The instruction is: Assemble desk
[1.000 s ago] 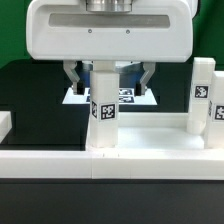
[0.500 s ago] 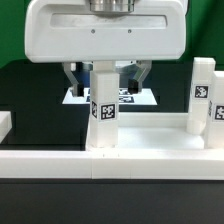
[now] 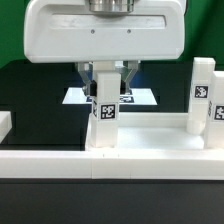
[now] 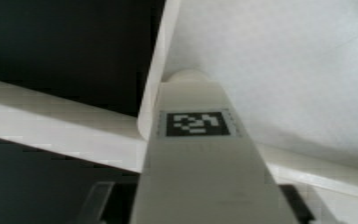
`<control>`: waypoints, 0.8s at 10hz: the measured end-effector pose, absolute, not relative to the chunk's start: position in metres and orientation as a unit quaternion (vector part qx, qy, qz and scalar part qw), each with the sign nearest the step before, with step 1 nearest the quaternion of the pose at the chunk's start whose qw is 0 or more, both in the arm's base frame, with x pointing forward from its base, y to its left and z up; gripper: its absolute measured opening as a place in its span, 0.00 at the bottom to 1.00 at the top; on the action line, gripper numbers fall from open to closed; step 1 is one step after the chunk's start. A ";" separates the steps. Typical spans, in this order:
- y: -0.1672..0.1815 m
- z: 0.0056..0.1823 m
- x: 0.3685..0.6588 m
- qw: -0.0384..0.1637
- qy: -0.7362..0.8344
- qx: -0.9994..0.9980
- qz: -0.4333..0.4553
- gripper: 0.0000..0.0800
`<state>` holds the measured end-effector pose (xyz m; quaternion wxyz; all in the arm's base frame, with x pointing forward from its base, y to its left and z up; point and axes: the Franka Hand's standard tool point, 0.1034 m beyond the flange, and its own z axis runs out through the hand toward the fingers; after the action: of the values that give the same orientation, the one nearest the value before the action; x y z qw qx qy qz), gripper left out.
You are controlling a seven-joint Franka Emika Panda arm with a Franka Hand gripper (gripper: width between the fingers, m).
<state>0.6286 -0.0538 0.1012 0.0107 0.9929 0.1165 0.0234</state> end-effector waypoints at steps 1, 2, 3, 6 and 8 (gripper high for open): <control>-0.054 0.101 0.629 0.011 0.114 0.993 0.023 0.36; -0.054 0.101 0.628 0.008 0.070 0.997 0.024 0.36; -0.056 0.101 0.628 0.004 0.016 1.000 0.025 0.36; -0.058 0.101 0.627 -0.006 -0.109 0.994 0.026 0.36; -0.060 0.100 0.624 -0.007 -0.172 0.985 0.024 0.37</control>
Offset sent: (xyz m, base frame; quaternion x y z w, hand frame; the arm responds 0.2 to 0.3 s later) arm -0.0077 -0.0016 -0.0022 0.0361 0.0029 0.2069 0.9777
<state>0.6244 -0.0599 0.1004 -0.0066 0.9848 -0.1721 0.0239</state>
